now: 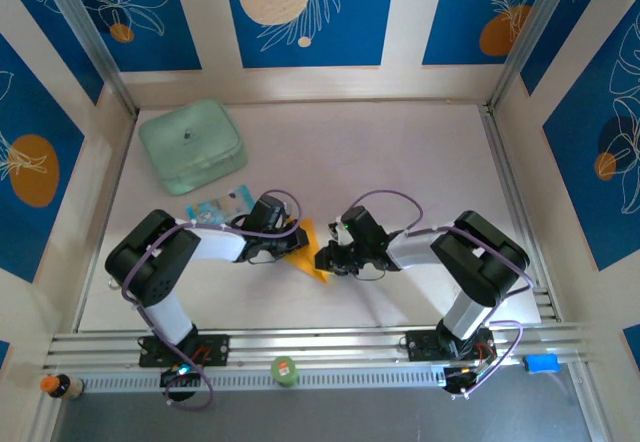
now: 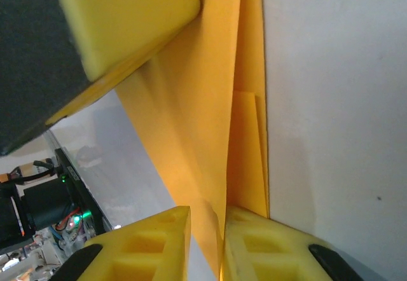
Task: Fold a paper plane with a square sheet of paper (pick it up from the middle)
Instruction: Fourth fold the wing at the center of the table.
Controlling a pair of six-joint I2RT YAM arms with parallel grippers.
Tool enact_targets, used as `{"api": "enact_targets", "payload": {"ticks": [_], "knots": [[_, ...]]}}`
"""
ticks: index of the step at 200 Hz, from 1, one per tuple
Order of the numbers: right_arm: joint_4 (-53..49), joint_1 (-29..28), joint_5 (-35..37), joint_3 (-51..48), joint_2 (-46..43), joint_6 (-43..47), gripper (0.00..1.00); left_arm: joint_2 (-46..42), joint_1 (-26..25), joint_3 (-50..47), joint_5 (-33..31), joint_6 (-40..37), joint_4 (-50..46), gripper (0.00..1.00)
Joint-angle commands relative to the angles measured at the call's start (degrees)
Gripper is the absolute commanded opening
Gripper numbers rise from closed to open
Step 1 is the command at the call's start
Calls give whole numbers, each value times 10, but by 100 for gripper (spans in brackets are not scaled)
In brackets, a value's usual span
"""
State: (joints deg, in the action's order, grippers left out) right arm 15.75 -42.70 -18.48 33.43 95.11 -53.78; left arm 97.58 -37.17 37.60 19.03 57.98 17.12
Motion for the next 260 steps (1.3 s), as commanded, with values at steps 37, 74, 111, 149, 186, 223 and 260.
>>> {"api": "enact_targets", "payload": {"ticks": [37,74,111,149,186,223,260], "knots": [[-78,-8,11,-23,-34,22,18,19,-4,0,-16,-10,-29,2],[-87,-9,15,-34,-37,25,17,22,-4,0,-15,-10,-29,2],[-88,-9,19,-35,-33,22,8,23,-4,1,-15,-9,-28,2],[-87,-8,18,-37,-44,24,13,23,-4,-1,-16,-8,-26,1],[-103,-9,29,-39,-72,41,21,24,-4,-3,-14,-7,-21,2],[-118,-15,34,-27,-70,64,24,26,-4,-2,-12,-6,-17,2],[-119,-26,39,-11,-48,65,24,29,-4,-2,-9,-3,-13,2]]}}
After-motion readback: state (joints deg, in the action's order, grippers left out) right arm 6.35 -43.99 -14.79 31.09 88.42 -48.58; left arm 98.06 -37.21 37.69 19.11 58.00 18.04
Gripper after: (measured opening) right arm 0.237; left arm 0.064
